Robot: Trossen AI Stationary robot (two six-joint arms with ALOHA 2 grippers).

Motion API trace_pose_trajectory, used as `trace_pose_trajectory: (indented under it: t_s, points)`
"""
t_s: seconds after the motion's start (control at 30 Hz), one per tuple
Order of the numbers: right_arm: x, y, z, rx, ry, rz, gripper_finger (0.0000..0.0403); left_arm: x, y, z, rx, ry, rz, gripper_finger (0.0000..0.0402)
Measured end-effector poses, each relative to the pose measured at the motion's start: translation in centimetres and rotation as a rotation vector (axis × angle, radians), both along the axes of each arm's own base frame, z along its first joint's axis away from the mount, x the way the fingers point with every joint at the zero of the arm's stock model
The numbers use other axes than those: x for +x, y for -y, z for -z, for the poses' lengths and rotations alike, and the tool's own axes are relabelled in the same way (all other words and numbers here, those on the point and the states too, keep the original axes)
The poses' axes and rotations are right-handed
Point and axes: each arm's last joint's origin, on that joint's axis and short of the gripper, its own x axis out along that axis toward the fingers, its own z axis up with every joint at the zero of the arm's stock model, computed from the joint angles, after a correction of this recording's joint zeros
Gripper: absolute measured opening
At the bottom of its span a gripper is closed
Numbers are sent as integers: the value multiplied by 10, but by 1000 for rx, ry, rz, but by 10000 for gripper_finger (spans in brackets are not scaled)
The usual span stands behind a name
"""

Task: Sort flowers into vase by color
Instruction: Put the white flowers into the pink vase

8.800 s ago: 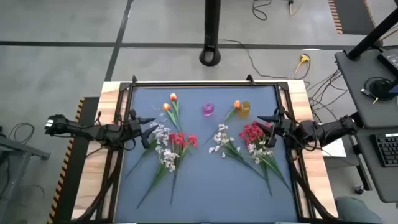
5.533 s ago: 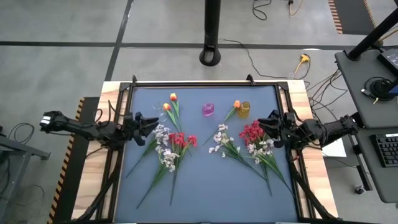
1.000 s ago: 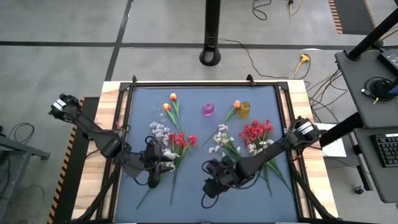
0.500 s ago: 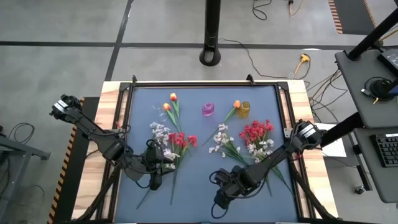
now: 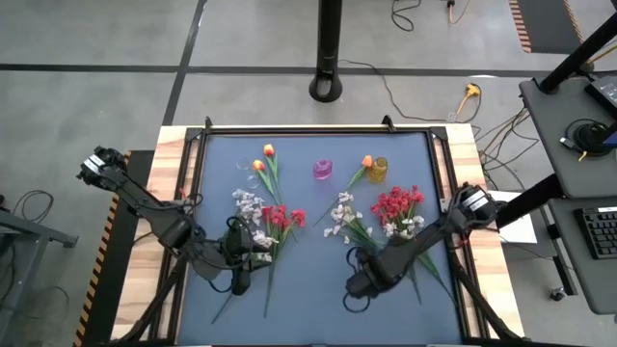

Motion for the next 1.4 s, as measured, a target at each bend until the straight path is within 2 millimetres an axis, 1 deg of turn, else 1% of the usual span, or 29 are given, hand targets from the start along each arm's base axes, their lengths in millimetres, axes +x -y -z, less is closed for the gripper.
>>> trace_pose_trajectory:
  t_s: [0.3, 0.4, 0.5, 0.63, 0.73, 0.87, 1.0, 1.17, 1.4]
  points:
    - [27, 58, 1, -15, 0, -84, 251, 4, 1, -26, 112, 81, 9, 148]
    - [34, 70, 2, 1, 13, -113, 250, 4, 1, -30, 138, 92, 17, 148]
    - [37, 77, 2, 14, 15, -144, 249, 4, 0, -32, 170, 98, 15, 148]
    - [39, 79, 3, 51, 20, -153, 252, 5, -1, -36, 216, 114, -14, 148]
    - [38, 73, 3, 114, 13, -152, 260, 5, -2, -36, 252, 114, -30, 148]
    - [35, 66, 6, 124, 16, -173, 270, 6, -4, -36, 267, 115, -39, 148]
    - [32, 69, 13, 75, 5, -167, 274, 7, -8, -36, 292, 121, -86, 148]
    - [32, 73, 26, 86, 40, -180, 276, 10, -12, -37, 317, 120, -109, 148]
    - [28, 78, 35, 70, 19, -161, 269, 13, -17, -37, 317, 117, -131, 148]
